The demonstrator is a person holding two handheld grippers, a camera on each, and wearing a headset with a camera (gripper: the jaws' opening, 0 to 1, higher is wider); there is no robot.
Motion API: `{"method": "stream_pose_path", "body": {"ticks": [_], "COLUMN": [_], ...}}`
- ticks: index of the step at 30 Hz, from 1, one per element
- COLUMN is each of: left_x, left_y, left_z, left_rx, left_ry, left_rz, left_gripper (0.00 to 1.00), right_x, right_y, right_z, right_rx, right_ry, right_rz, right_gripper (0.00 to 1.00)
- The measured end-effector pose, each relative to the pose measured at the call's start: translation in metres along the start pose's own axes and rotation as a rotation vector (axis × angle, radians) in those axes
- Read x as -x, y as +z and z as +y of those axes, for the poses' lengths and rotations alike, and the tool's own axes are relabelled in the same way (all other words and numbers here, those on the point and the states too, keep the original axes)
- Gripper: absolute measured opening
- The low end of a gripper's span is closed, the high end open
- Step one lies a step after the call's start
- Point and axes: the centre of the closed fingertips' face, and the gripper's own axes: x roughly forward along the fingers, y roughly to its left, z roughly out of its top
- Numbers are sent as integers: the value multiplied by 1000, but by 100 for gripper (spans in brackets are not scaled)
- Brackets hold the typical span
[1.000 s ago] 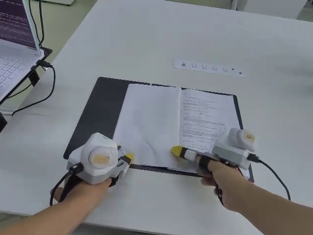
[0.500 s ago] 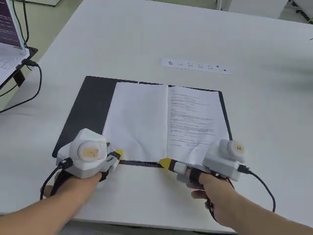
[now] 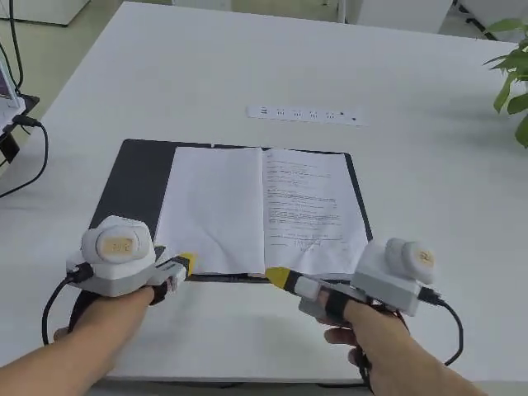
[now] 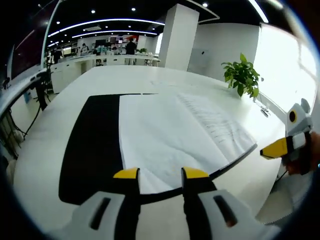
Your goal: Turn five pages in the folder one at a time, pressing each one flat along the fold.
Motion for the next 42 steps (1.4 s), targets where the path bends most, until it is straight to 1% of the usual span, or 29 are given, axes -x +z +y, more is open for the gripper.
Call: {"method": "stream_pose_path", "body": {"ticks": [1, 2, 3, 5, 6, 9, 10, 11, 13, 14, 15, 16, 19, 21, 23, 24, 25, 26, 29, 30, 33, 34, 35, 38, 39, 41, 42], "left_x": [8, 14, 19, 32, 39, 57, 62, 69, 80, 83, 87, 91, 101, 106, 111, 114, 117, 118, 127, 129, 136, 138, 139, 145, 147, 151, 152], "left_y": [6, 9, 12, 19, 22, 29, 31, 34, 34, 35, 36, 35, 33, 32, 32, 32, 33, 33, 35, 34, 33, 32, 31, 25, 23, 21, 20], "left_z": [-3, -4, -6, -8, -9, -13, -14, -15, -18, -19, -19, -21, -25, -27, -29, -30, -31, -28, -26, -25, -22, -22, -20, -16, -14, -14, -12], "left_rx": [7, 8, 6, 12, 15, 24, 34, 51, 48, 48, 49, 43, 15, -3, -27, -34, -40, -51, -67, -67, -63, -61, -58, -49, -50, -56, -64], "left_ry": [-8, -10, -12, -22, -26, -38, -44, -49, -56, -59, -60, -62, -62, -65, -59, -59, -59, -50, -37, -36, -32, -30, -27, -16, -13, -6, -2], "left_rz": [-11, -16, -17, -34, -33, -48, -54, -67, -69, -77, -85, -86, -86, -86, -94, -94, -97, -104, -116, -116, -119, -118, -115, -109, -102, -104, -101], "left_gripper": [33, 34, 33, 34, 34, 37, 39, 40, 46, 48, 49, 51, 55, 57, 62, 64, 66, 69, 77, 80, 87, 89, 90, 96, 98, 99, 99], "right_x": [7, 12, 19, 28, 35, 51, 58, 62, 71, 77, 81, 86, 97, 103, 108, 110, 111, 113, 119, 121, 126, 128, 130, 136, 138, 142, 143], "right_y": [4, 8, 14, 22, 27, 35, 39, 41, 45, 47, 47, 48, 48, 46, 44, 44, 43, 42, 41, 41, 41, 41, 41, 41, 42, 45, 45], "right_z": [1, 1, 3, 3, 3, 5, 8, 8, 8, 7, 6, 5, 1, -3, -9, -11, -11, -13, -15, -16, -19, -20, -20, -19, -19, -17, -16], "right_rx": [3, 6, 4, 17, 37, 120, 141, 154, 189, 221, 241, 252, 294, 328, 373, 388, 398, 399, 422, 428, 434, 435, 439, 442, 443, 459, 461], "right_ry": [-1, -6, -10, -25, -37, -78, -83, -89, -111, -133, -142, -161, -189, -227, -269, -279, -282, -288, -304, -313, -318, -321, -322, -318, -316, -316, -313], "right_rz": [-13, -28, -56, -91, -107, -126, -138, -142, -151, -158, -157, -157, -157, -150, -147, -145, -144, -144, -151, -160, -176, -180, -184, -196, -202, -225, -222], "right_gripper": [0, 2, 5, 8, 9, 13, 15, 18, 21, 24, 27, 30, 36, 43, 52, 56, 60, 62, 66, 69, 82, 87, 89, 94, 96, 99, 100]}}
